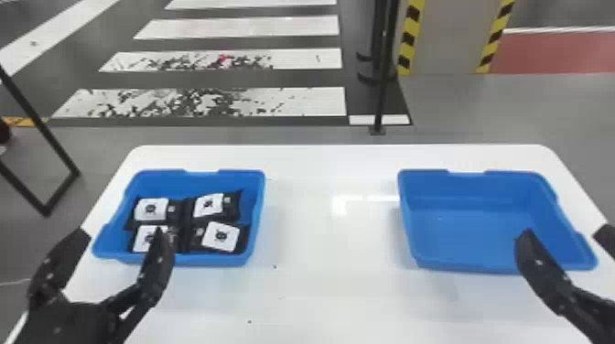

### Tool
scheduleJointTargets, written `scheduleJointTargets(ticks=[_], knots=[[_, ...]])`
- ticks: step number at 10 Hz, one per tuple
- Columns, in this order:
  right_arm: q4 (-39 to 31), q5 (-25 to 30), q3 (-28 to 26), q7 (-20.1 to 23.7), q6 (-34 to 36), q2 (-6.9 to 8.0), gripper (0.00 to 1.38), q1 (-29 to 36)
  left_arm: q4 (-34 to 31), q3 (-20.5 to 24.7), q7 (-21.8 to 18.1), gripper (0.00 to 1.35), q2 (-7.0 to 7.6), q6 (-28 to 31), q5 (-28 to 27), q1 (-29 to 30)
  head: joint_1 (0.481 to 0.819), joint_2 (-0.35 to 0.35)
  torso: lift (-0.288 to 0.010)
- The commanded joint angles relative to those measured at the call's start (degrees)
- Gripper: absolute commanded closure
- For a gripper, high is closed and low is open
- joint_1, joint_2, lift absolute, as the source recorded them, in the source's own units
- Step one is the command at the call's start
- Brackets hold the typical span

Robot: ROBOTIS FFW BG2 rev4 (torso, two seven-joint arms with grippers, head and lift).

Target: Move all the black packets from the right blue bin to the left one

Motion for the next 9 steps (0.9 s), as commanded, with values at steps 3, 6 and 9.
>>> scheduleJointTargets(ticks=[3, 6, 9], knots=[[0.0, 0.0, 0.0, 0.0, -0.4, -0.04, 0.14, 0.0, 0.0, 0.2, 0.0, 0.11, -0.15, 0.3, 0.0, 0.1, 0.695, 0.07, -0.14], [0.0, -0.1, 0.0, -0.1, -0.6, -0.04, 0.14, 0.0, 0.0, 0.2, -0.3, 0.11, -0.15, 0.3, -0.1, 0.0, 0.695, 0.07, -0.14], [0.1, -0.1, 0.0, 0.0, -1.1, -0.04, 0.14, 0.0, 0.0, 0.2, -0.6, 0.11, -0.15, 0.0, -0.2, 0.0, 0.695, 0.067, -0.14]])
